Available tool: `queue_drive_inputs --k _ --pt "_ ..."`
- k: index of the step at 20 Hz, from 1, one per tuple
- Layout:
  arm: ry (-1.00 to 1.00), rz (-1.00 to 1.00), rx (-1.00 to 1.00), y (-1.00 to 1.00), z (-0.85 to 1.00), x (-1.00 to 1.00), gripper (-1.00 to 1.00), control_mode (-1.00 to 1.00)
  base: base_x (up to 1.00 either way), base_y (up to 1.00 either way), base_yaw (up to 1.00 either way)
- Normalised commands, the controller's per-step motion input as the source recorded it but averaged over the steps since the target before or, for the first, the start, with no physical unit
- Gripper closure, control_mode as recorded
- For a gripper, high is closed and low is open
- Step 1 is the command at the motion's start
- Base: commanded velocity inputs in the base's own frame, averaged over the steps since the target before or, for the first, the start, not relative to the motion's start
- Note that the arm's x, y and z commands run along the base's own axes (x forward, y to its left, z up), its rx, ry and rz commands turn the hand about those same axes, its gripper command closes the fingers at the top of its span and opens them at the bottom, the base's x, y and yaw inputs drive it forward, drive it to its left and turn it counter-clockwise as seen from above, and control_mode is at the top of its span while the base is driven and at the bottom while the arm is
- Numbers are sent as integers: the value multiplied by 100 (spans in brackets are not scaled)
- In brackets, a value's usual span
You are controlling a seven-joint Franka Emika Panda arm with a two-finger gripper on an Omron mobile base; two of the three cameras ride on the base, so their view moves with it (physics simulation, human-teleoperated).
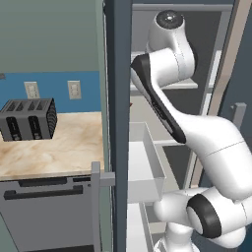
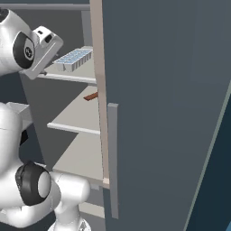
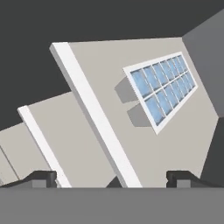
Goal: Open the freezer door, pick up the ice cube tray from the freezer, and place it on the dining counter.
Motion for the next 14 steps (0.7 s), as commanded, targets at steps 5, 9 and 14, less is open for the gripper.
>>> queue_drive_inputs --k 5,9,14 --pt "0 1 0 0 0 35 -100 -100 0 0 0" --pt "0 0 0 0 0 27 -100 -100 0 0 0" --pt "0 0 0 0 0 23 -100 -100 0 0 0"
